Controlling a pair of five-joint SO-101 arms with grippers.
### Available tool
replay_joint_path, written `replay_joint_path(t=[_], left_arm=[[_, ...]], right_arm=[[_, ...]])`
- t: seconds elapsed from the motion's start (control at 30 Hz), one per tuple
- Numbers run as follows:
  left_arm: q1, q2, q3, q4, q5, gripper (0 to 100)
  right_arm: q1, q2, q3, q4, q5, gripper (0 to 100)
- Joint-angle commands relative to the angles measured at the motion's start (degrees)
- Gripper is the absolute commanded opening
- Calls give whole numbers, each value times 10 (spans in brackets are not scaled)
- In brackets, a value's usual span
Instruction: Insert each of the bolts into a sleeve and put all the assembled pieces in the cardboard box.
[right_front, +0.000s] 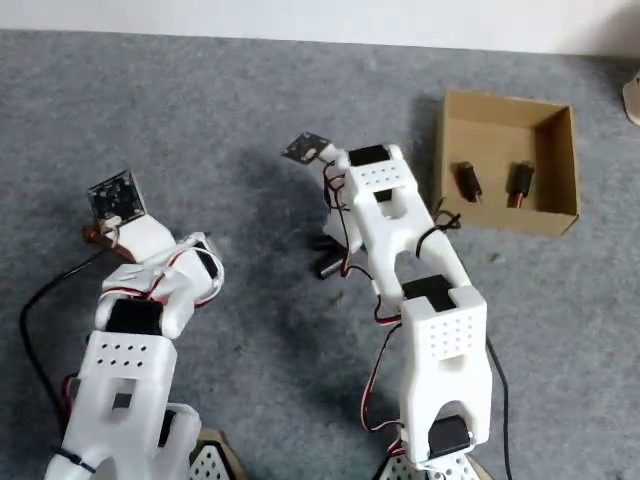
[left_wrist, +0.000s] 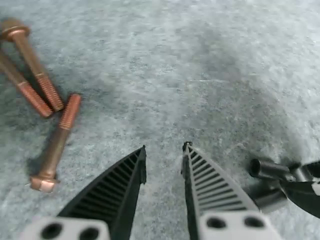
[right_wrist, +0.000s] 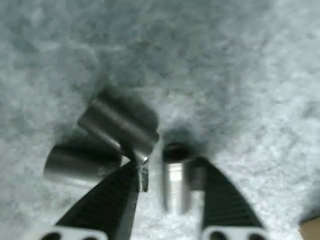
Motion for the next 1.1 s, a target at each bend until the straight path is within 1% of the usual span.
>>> replay_joint_path(t=[0.0,0.03,0.13,0.23,0.37,0.43,0.53,0.67,0.8,0.97,1.07], left_arm=[[-35,-5,-5,2,-1,123],[-44,-5,-5,2,-2,123],[-73,-5,7,2,-5,123],[-101,-5,16,3,-39,123],[-138,-5,20,5,-50,122],[-152,-5,12,18,-62,122],[-158,-5,-13,59,-63,122],[-158,-4,-39,93,-62,123],[-164,-4,-56,91,-61,125],[-199,2,-117,95,-24,125],[-201,54,-148,95,-19,125]], right_arm=[[-14,-13,26,-23,-16,20],[-14,-13,33,-26,-18,2],[-13,-13,49,-27,-19,8],[-13,-14,72,-47,-24,7],[-5,-15,98,-68,-48,7],[-2,-15,100,-68,-48,7],[-2,-15,101,-68,-48,7],[-2,-15,101,-68,-48,7],[-2,-15,101,-68,-48,7],[-2,-15,101,-68,-48,7],[-1,-15,101,-68,-48,7]])
